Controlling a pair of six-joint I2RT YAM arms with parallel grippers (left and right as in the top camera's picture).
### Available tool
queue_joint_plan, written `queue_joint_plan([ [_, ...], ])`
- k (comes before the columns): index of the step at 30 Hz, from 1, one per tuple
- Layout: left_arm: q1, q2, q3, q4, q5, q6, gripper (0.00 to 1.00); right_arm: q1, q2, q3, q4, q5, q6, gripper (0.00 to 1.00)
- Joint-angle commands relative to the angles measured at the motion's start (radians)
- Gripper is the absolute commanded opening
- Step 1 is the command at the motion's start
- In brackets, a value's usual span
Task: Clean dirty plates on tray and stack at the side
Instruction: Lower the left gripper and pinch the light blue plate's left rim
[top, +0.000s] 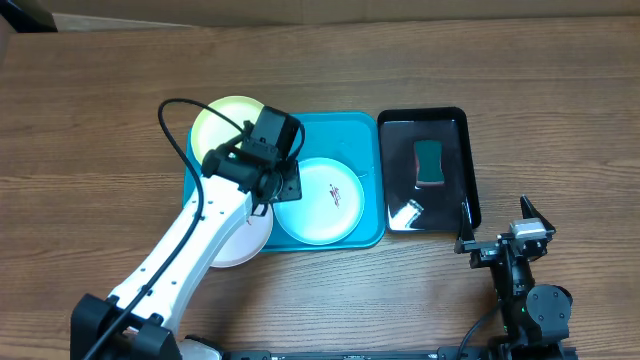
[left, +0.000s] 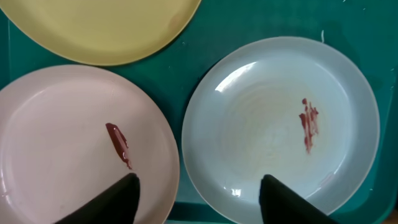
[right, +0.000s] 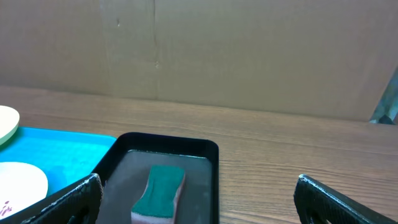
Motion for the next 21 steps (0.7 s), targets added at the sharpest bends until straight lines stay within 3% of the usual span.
queue_joint_plan([
  [1, 0.005, 0.034, -0.031, 0.021, -0.002, 0.008, 0.51, -0.003, -0.008, -0.011, 0.006, 0.013, 0.005, 1.00],
  [12, 0.047, 0.191, -0.031, 0.090, 0.052, 0.117, 0.51, -0.003, -0.008, -0.011, 0.006, 0.013, 0.005, 1.00],
  [21, 0.084, 0.257, -0.031, 0.108, 0.128, 0.185, 0.40, -0.003, -0.008, -0.011, 0.006, 0.013, 0.005, 1.00],
])
